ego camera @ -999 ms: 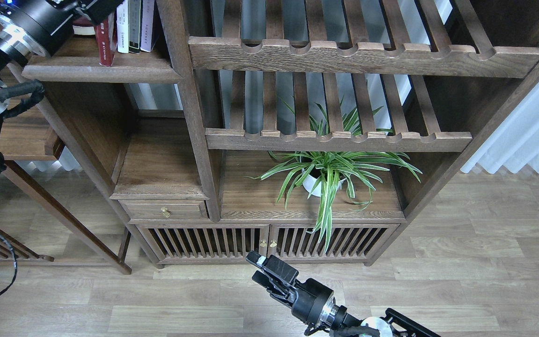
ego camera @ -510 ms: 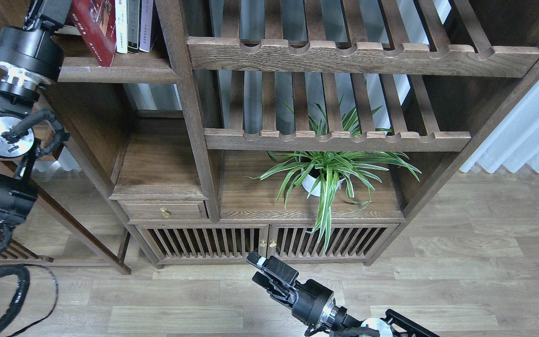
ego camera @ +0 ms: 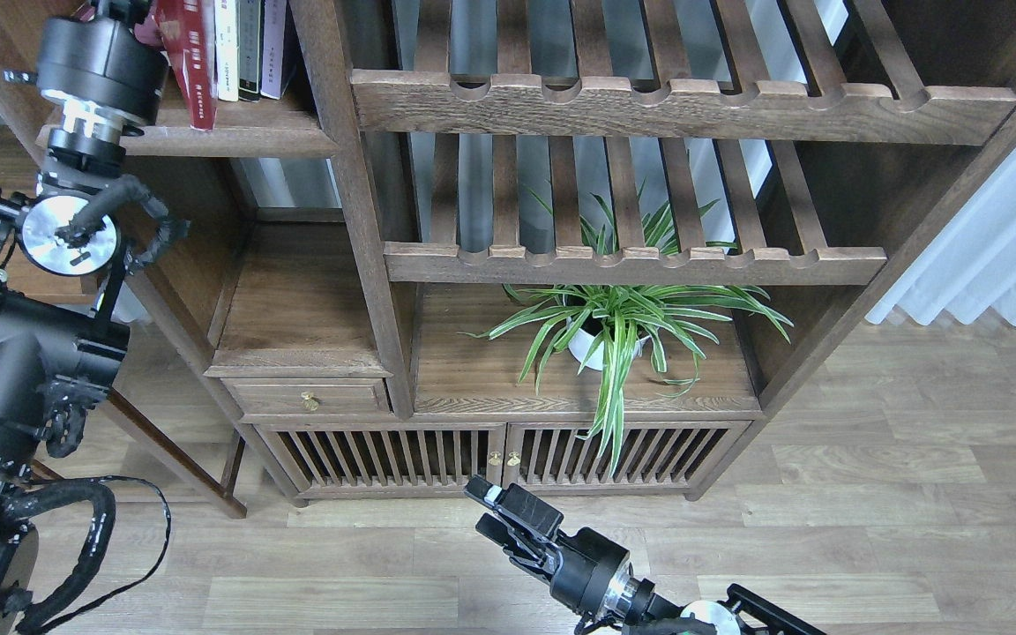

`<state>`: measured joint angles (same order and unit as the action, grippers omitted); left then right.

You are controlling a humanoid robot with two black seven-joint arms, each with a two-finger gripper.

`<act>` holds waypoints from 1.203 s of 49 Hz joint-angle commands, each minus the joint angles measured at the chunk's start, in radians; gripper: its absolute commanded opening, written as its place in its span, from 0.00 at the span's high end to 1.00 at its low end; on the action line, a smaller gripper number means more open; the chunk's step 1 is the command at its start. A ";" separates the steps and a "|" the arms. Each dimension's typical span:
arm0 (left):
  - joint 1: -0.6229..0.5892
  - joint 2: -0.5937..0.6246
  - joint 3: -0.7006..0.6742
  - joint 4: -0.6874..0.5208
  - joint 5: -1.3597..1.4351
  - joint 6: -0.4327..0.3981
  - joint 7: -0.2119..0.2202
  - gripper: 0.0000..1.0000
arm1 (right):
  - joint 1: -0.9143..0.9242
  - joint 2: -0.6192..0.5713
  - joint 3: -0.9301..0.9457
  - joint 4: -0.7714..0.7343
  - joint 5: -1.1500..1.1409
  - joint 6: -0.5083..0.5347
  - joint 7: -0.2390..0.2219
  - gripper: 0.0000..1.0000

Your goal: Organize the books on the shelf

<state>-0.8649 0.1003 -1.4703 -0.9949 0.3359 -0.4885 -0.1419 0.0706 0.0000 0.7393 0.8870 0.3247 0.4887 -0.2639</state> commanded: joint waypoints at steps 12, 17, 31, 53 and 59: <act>0.015 0.015 -0.028 -0.102 -0.001 0.000 0.012 0.06 | 0.005 0.000 0.003 -0.005 -0.001 0.000 0.000 0.01; 0.099 0.018 -0.038 -0.195 -0.008 0.000 0.013 0.03 | 0.018 0.000 0.025 0.006 0.002 0.000 0.015 0.01; 0.253 0.058 -0.021 -0.350 -0.011 0.000 0.148 0.03 | 0.080 0.000 0.048 0.046 0.002 0.000 0.029 0.01; 0.650 0.050 0.226 -0.352 -0.005 0.000 0.318 0.03 | 0.138 0.000 0.153 0.079 0.002 0.000 0.029 0.01; 0.708 0.050 0.239 -0.275 -0.003 0.000 0.318 0.03 | 0.133 0.000 0.153 0.079 0.001 0.000 0.029 0.01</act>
<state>-0.2110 0.1504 -1.2442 -1.3358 0.3320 -0.4887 0.1754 0.2076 0.0000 0.8925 0.9663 0.3269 0.4887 -0.2345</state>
